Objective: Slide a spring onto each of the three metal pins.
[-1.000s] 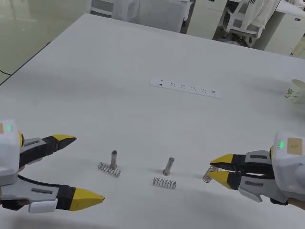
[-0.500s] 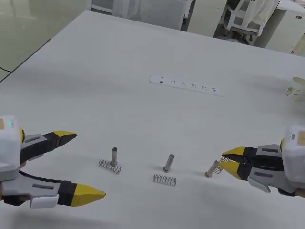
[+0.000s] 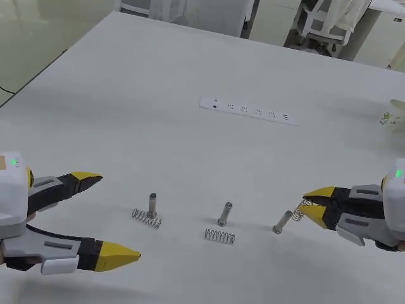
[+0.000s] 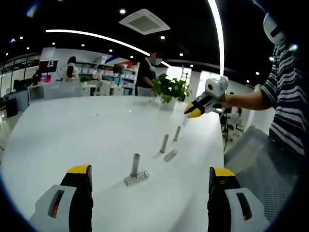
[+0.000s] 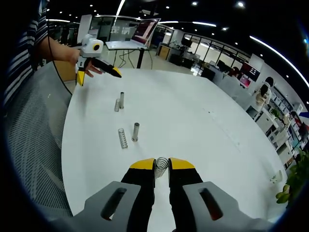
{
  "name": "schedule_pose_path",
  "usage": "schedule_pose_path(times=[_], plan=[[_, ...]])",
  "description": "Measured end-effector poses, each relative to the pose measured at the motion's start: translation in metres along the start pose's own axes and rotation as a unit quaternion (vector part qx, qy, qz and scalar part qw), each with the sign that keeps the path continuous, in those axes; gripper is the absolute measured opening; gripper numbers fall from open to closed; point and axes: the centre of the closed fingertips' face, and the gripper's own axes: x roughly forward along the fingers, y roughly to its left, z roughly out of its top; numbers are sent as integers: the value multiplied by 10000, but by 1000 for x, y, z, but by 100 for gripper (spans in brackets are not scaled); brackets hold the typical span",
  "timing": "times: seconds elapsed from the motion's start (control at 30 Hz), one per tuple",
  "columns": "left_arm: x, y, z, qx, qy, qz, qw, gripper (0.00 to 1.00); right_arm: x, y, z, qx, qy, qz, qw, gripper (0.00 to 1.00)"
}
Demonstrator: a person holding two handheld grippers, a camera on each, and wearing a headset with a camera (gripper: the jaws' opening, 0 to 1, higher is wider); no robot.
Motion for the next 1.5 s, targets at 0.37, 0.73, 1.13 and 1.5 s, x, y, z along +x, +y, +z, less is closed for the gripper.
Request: schedule_pose_path(times=[0.37, 0.73, 1.13, 1.5], plan=[[-2, 1, 0, -17, -1, 22, 10000, 98, 4, -6, 2, 12, -8, -59, 10000, 7], [-4, 3, 1, -44, -17, 65, 10000, 98, 5, -7, 2, 34, -13, -72, 10000, 7], [-4, 3, 1, -21, 5, 57, 10000, 98, 8, -8, 3, 79, -21, -39, 10000, 7], [-5, 1, 2, -75, -28, 41, 10000, 98, 11, -9, -2, 125, -3, -14, 9999, 7]])
